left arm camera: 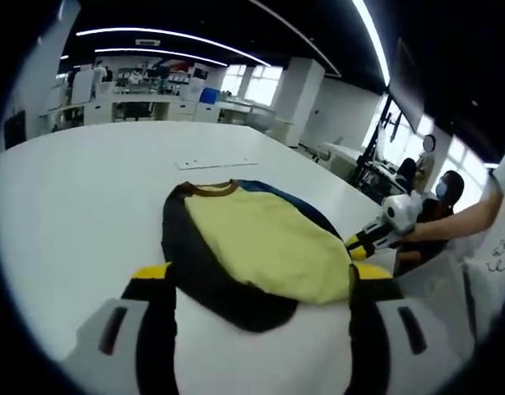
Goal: Fold the garment on the visible template until the final outline fits inside the template.
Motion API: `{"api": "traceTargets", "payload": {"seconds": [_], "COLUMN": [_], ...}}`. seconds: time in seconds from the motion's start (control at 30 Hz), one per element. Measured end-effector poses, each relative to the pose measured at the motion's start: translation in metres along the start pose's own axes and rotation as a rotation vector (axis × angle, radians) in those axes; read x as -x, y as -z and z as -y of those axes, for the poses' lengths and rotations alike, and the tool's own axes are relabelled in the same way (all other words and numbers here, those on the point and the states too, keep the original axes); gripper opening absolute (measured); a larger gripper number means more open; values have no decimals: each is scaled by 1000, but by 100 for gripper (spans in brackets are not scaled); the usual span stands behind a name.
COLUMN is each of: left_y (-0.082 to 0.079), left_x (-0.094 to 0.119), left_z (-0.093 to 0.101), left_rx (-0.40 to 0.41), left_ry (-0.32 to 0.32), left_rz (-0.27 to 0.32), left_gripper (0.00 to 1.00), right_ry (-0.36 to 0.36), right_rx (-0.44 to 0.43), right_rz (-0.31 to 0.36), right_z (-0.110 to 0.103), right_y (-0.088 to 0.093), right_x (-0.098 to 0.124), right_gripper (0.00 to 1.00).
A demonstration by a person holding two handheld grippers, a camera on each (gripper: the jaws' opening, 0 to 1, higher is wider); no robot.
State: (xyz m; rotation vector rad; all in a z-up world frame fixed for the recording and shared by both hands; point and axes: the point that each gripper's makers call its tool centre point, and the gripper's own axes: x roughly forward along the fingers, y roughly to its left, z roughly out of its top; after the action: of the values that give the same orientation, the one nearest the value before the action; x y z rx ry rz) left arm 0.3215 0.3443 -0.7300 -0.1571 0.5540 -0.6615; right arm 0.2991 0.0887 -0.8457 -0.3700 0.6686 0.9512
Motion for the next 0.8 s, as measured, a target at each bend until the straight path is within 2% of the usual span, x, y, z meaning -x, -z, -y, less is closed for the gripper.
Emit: {"api": "traceTargets", "payload": {"seconds": [0.3, 0.63, 0.8], "left_y": [4, 8, 10], "left_x": [-3, -6, -8], "left_z": [5, 7, 9], "left_rx": [6, 16, 19], "left_ry": [7, 15, 21], "left_rz": [-7, -14, -16], "left_gripper": [83, 82, 82], "right_ry": [-5, 1, 19], "right_rx": [-84, -189, -241], "right_rz": [35, 85, 101], "right_z": [-3, -7, -1], "right_y": [-2, -16, -17], "right_x": [8, 45, 61], "right_gripper": [0, 0, 0]}}
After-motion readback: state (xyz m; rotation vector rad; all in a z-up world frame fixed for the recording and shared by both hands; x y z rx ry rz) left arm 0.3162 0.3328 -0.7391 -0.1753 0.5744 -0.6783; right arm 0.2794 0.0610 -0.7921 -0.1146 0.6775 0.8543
